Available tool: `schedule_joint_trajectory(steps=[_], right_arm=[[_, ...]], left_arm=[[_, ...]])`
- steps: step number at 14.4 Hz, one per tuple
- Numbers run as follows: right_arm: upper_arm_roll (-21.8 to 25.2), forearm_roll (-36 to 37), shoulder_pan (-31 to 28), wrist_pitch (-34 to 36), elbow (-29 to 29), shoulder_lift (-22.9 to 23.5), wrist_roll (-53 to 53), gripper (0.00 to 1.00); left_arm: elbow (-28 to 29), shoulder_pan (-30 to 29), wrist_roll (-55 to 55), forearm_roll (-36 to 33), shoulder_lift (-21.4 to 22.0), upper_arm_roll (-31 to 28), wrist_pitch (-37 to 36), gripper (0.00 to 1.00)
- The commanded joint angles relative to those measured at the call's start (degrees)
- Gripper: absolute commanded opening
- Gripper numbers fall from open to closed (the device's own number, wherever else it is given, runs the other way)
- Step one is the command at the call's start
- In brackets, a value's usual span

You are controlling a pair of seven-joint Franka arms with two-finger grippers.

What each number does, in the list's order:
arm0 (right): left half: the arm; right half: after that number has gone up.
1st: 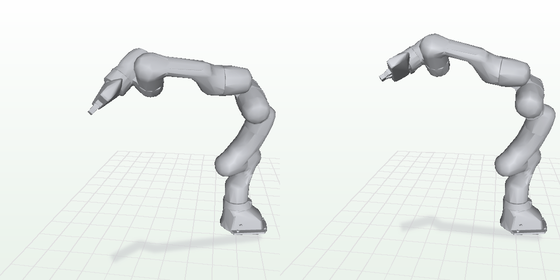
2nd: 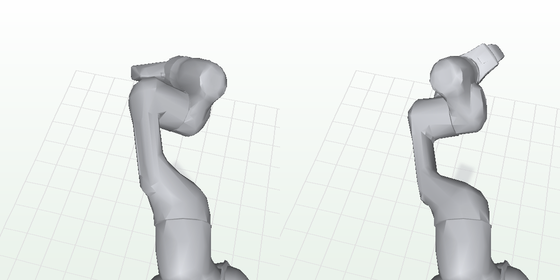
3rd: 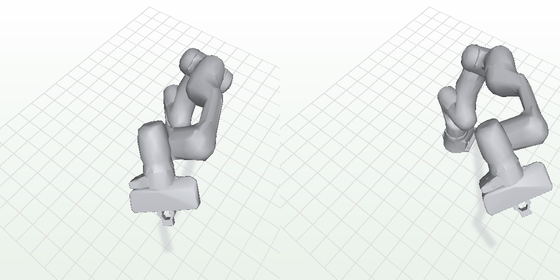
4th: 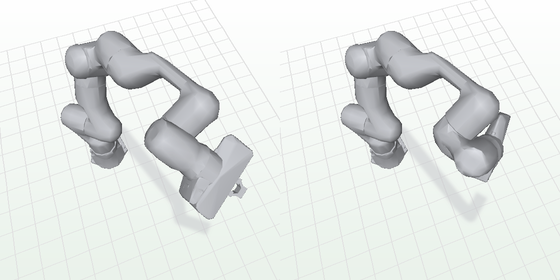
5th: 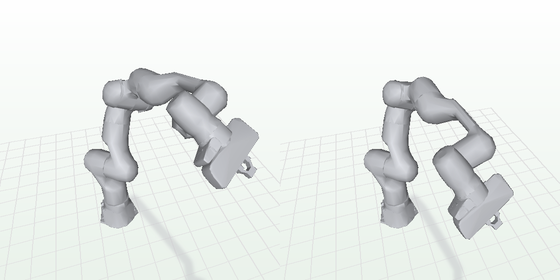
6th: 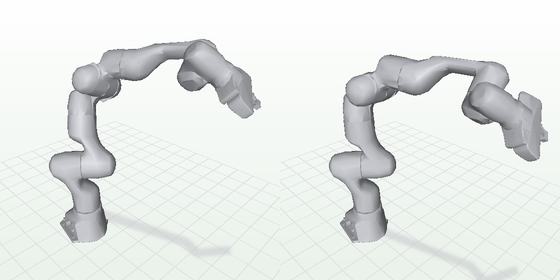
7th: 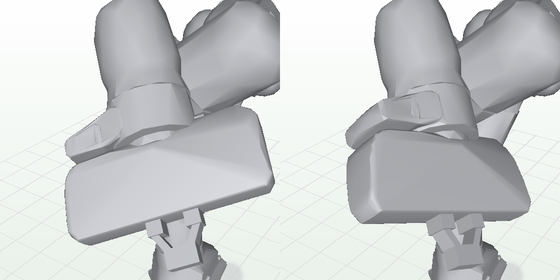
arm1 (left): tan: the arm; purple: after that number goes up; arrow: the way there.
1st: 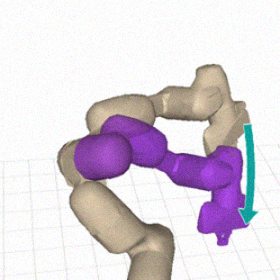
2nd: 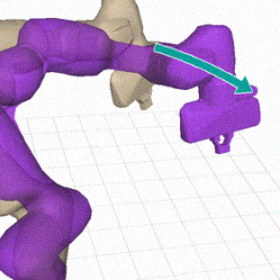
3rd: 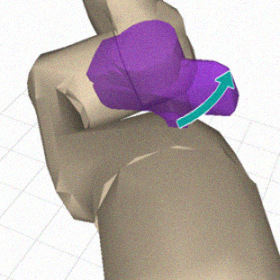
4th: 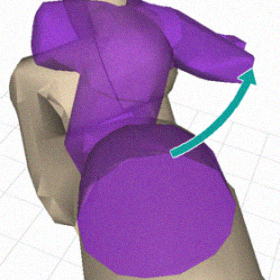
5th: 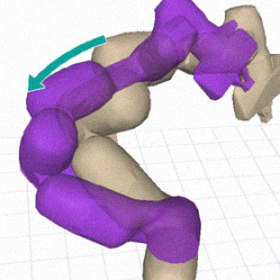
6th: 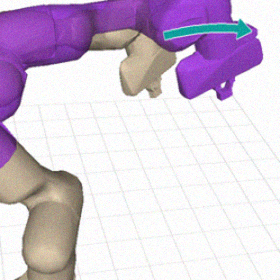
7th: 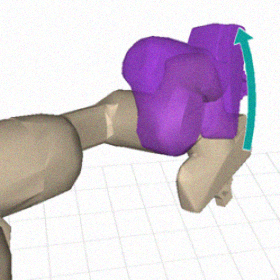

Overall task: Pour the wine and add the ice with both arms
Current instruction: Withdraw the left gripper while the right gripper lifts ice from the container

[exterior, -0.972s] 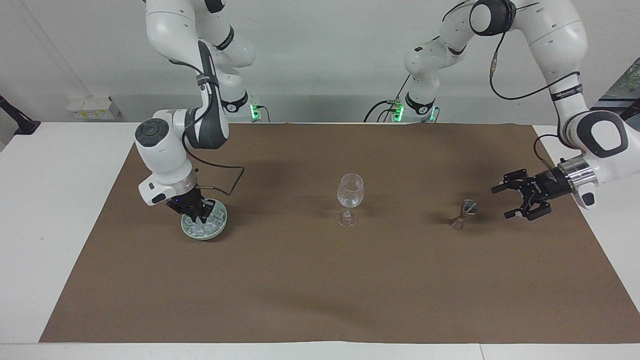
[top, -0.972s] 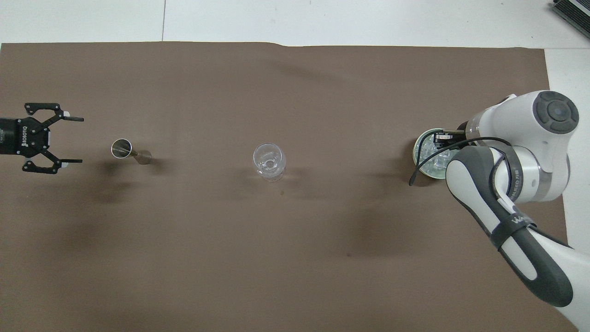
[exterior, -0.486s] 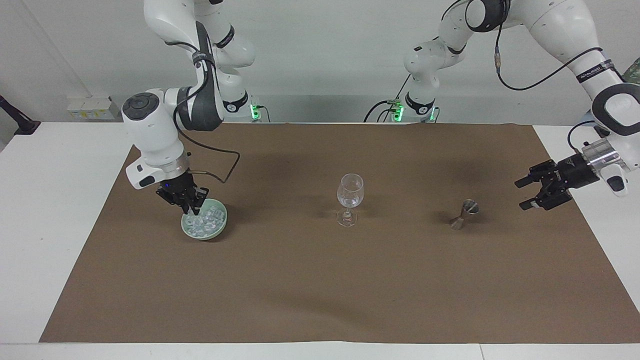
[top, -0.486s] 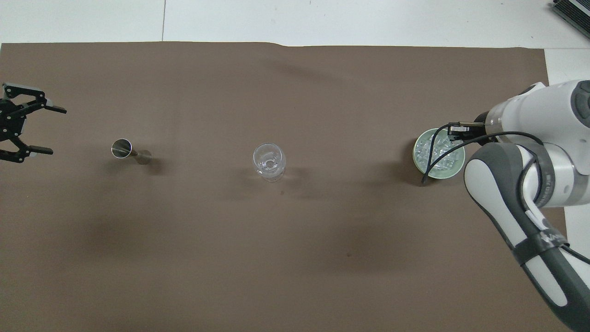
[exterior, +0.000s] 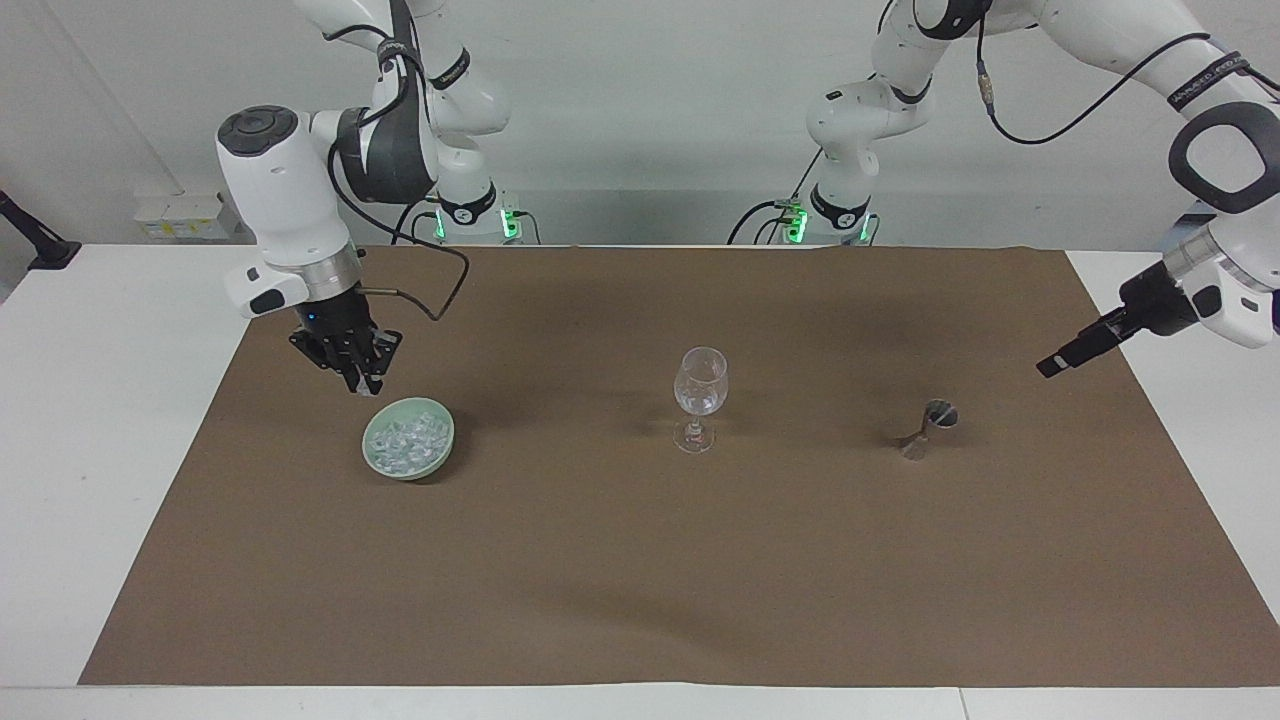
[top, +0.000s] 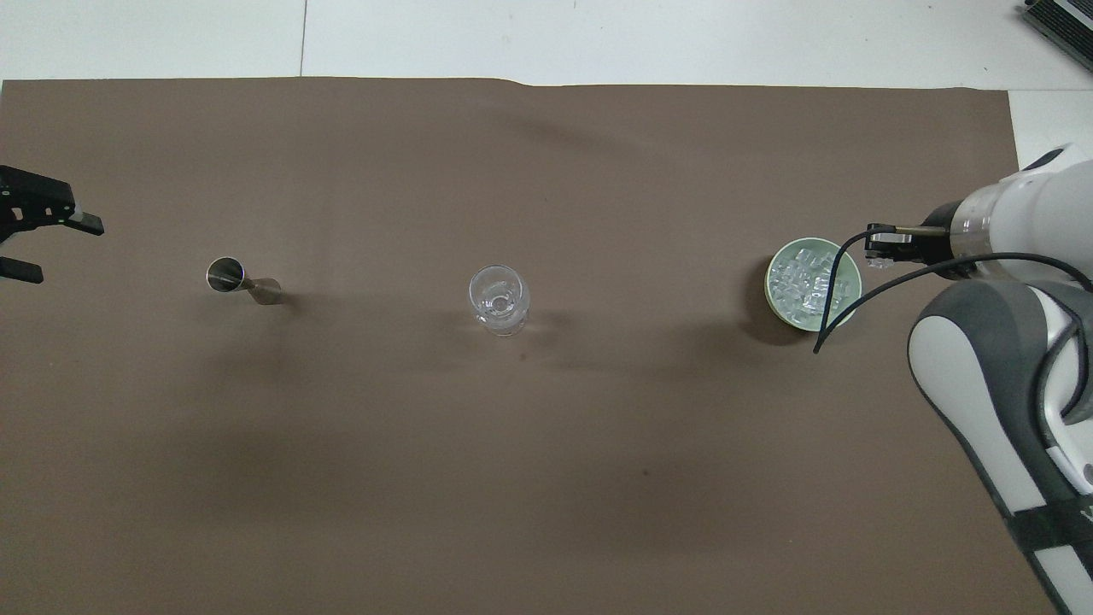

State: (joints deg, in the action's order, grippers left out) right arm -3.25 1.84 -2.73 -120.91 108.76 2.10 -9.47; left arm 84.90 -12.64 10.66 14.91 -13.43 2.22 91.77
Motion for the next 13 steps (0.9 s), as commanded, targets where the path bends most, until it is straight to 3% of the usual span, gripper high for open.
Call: schedule_joint_trajectory(steps=[1, 8, 13], right_arm=[[-0.44, -1.05, -0.87, 1.46, 0.14, -1.05, 2.88, 0.00], [-0.53, -1.05, -0.17, 3.22, -2.75, -0.79, 2.27, 0.00], [-5.53, -4.22, 0.01, 4.54, -6.71, 0.70, -3.24, 0.00]], left_arm=[[1.58, 3.49, -6.60, -4.45, 3.05, -0.73, -0.10, 1.00], [0.96, 9.29, -11.35, -9.81, 7.89, -0.73, -0.63, 1.00], [0.96, 11.05, -12.59, -10.52, 12.02, 0.23, -3.26, 1.00]])
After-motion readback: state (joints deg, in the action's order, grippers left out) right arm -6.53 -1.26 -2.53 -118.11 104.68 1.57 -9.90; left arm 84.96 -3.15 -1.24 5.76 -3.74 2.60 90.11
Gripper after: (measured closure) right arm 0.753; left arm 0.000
